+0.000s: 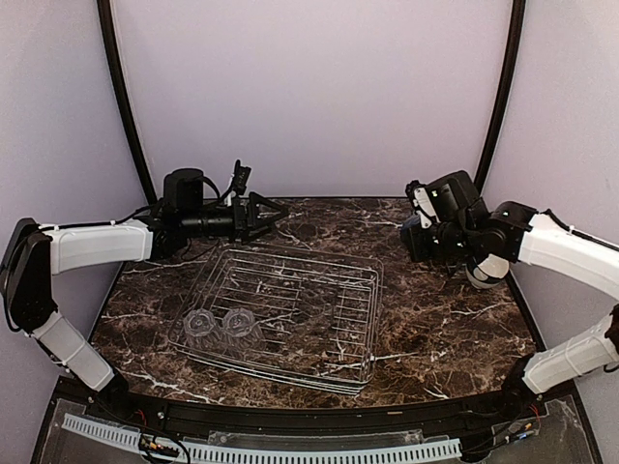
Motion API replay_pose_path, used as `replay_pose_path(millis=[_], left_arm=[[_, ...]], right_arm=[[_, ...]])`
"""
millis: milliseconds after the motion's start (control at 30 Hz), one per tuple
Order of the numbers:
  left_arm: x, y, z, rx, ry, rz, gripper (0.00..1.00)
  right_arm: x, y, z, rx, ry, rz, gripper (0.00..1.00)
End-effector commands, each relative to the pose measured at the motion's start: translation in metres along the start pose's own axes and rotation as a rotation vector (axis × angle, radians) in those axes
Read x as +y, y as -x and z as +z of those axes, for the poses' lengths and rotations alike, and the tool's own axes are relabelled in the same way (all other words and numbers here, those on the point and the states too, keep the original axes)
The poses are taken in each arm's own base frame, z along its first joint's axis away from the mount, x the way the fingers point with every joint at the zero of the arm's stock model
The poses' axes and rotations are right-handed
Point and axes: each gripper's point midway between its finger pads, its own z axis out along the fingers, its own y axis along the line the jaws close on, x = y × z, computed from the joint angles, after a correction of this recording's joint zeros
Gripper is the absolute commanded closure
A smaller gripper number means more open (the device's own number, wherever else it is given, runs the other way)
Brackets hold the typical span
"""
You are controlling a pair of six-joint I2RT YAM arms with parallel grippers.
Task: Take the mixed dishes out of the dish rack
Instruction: Place the cup at the center of the board.
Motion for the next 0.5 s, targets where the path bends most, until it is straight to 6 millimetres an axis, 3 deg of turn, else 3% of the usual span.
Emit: replay_pose_path(millis=[0,167,267,467], left_arm=[[-0.009,0.007,-0.001,-0.005,-0.032,-0.001,0.01],[-0.010,0.008,-0.001,-0.001,-0.033,0.001,0.01],[-0.008,0.006,-0.001,0.004,-0.022,0.002,0.01],[-0.008,0.006,0.000,0.011,-0.025,-0.003,0.01]], right_arm=[[-0.035,0.020,-0.013,-0.016,-0.116,0.033,1.00],[-0.039,-0.001,0.011,0.180,-0.094,0.011,1.00],[-0.042,-0.027,0.030,0.334,-0.085,-0.026,1.00],[-0.051,-0.061,0.046,0.509,-0.099,-0.068,1.00]])
